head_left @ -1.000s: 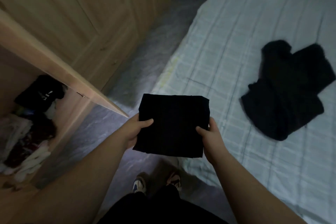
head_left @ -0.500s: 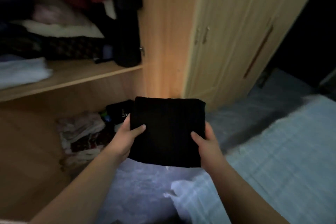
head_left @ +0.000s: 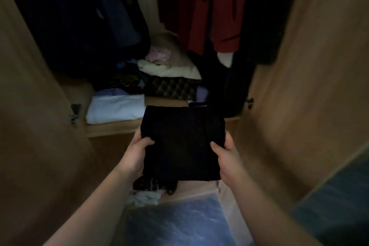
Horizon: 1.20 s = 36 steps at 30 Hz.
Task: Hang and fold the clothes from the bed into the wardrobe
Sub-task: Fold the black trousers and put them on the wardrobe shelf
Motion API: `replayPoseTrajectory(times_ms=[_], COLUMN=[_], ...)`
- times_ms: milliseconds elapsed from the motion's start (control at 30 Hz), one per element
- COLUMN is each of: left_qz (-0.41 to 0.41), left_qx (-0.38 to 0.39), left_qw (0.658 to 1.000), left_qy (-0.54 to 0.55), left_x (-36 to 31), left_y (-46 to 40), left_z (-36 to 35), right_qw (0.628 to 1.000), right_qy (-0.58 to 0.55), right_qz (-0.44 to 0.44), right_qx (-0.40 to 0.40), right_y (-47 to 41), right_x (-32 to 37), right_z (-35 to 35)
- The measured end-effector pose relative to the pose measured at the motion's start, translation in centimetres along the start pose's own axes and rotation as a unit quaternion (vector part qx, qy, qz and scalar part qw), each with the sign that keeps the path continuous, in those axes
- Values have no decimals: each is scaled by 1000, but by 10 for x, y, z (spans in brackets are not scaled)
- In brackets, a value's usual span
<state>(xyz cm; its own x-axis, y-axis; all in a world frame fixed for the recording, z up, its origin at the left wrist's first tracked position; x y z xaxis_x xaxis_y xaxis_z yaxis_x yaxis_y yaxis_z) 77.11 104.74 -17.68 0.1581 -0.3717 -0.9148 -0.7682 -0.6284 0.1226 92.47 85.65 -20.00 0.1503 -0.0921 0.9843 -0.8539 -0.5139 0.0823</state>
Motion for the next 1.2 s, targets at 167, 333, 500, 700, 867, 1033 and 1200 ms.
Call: replayPoseTrajectory(times_ms=[167, 333, 500, 700, 867, 1033, 1200], left_qz=[-28, -41, -63, -51, -67, -44, -53], left_qx=[-59, -132, -194, -261, -317, -355, -347], left_qw=[998, 989, 973, 950, 930, 904, 816], left_qy=[-19, -53, -107, -167, -176, -234, -459], left_x=[-32, -40, -61, -87, -106, -112, -113], left_y=[-50, -109, -168, -216, -242, -273, -283], left_z=[55, 110, 164, 216, 239, 260, 241], right_qw=[997, 992, 975, 955, 949, 952, 923], right_qy=[-28, -29, -17, 30, 23, 68, 322], right_qz=[-34, -62, -83, -109, -122, -113, -31], right_qx=[60, 110, 204, 273, 291, 276, 207], right_y=[-63, -134, -201, -264, -295, -323, -336], right_x=[-10, -32, -40, -39, -43, -62, -89], right_z=[-76, -132, -195, -254, -291, -323, -329])
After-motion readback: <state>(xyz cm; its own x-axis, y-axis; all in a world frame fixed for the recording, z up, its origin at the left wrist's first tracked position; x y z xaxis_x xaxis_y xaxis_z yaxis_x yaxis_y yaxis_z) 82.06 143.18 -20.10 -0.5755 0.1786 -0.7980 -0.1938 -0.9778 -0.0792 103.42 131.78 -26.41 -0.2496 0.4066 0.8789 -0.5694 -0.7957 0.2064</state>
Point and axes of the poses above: each hand's wrist, its own y-axis away from the middle knuckle, its own z-axis out of the back of the hand, x = y × z, the point moved 5 cm from there along -y, towards the middle knuckle, and after that the axes turned 5 degrees about y, right-handed, at the moved point
